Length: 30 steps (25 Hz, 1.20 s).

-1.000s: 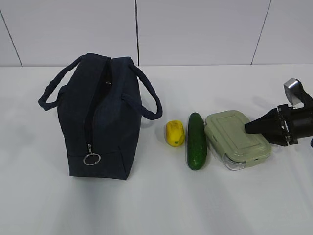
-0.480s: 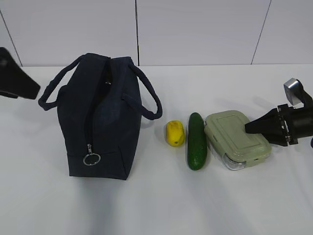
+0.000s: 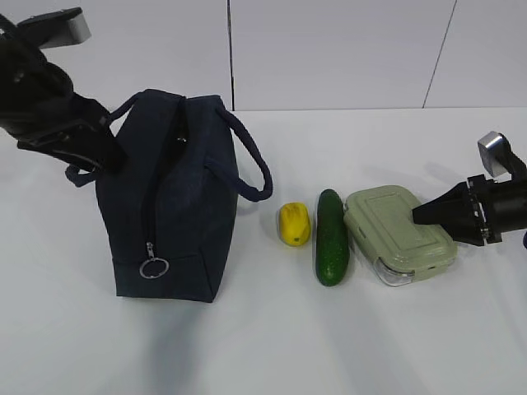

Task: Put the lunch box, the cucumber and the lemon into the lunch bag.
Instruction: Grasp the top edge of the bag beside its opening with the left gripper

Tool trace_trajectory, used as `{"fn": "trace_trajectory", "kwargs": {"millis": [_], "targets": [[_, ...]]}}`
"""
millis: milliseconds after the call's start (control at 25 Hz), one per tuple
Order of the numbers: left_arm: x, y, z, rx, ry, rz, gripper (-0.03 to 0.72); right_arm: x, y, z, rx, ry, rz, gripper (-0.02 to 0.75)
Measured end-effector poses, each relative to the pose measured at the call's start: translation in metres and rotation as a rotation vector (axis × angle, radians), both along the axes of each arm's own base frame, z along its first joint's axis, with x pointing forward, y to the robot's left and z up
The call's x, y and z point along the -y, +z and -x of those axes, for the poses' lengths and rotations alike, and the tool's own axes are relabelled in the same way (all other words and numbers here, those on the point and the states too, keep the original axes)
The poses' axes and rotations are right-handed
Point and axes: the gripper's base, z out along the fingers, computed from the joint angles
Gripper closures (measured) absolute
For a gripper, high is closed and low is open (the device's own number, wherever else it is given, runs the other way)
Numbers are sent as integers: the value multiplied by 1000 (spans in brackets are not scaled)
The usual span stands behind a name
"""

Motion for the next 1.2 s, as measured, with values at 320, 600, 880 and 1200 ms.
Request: {"fn": "trace_trajectory", "kwargs": {"millis": [320, 600, 880, 1200], "targets": [[-4, -20, -16, -36, 25, -106, 550, 0, 0, 0, -3, -2, -1, 342], [-7, 6, -24, -1, 1, -169, 666, 0, 0, 0, -3, -2, -1, 342], [-6, 30, -27, 25, 17, -216, 667, 0, 0, 0, -5, -1, 0, 342], [18, 18, -27, 10, -32, -244, 669, 0, 0, 0, -7, -2, -1, 342]]}}
